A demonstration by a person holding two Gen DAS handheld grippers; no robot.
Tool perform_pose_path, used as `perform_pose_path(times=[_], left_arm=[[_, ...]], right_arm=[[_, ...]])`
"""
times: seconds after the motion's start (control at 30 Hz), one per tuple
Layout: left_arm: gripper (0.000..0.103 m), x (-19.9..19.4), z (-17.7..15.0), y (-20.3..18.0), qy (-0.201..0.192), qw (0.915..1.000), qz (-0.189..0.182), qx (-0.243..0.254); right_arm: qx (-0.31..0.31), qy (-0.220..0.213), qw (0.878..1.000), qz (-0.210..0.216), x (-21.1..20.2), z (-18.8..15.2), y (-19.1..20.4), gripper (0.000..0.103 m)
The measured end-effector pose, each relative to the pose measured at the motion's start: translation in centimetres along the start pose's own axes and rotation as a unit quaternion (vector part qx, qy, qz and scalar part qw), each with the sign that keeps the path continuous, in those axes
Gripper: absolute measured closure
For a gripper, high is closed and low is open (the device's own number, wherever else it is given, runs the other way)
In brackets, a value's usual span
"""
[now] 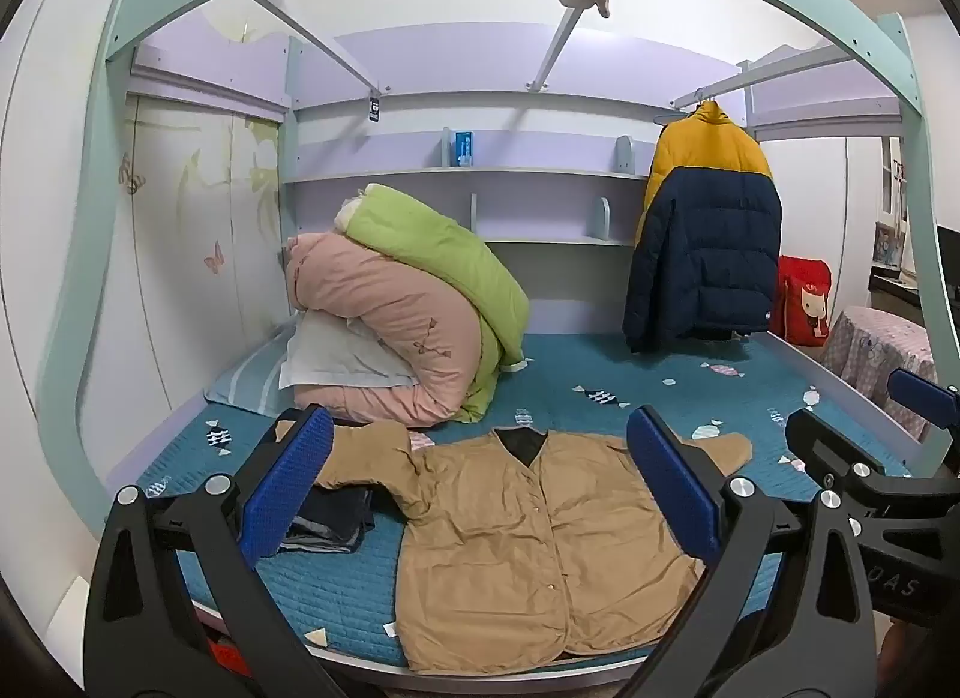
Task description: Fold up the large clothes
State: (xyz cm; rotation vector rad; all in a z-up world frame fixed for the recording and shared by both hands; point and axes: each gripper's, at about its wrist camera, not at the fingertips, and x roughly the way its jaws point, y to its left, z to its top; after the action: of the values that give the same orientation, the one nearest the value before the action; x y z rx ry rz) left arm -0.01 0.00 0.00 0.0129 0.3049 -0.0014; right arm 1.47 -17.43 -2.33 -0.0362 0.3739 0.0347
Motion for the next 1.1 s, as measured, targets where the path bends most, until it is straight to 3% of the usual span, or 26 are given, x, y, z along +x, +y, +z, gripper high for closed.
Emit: perform_pose_path(times=[0.8, 1.1], left_arm=[[0.005, -0.2, -0.1, -0.1, -0.007, 1.0, 0.005, 0.001], [0.005, -1.1, 1.4, 0.4, -0.012, 0.9999, 0.009, 0.004]], right_arm=[[0.002, -0.005, 1.0, 0.001, 0.3, -0.3, 0.1, 0.007], [0.003, -0.007, 1.0, 0.0, -0.1, 0.2, -0.4, 0.007]])
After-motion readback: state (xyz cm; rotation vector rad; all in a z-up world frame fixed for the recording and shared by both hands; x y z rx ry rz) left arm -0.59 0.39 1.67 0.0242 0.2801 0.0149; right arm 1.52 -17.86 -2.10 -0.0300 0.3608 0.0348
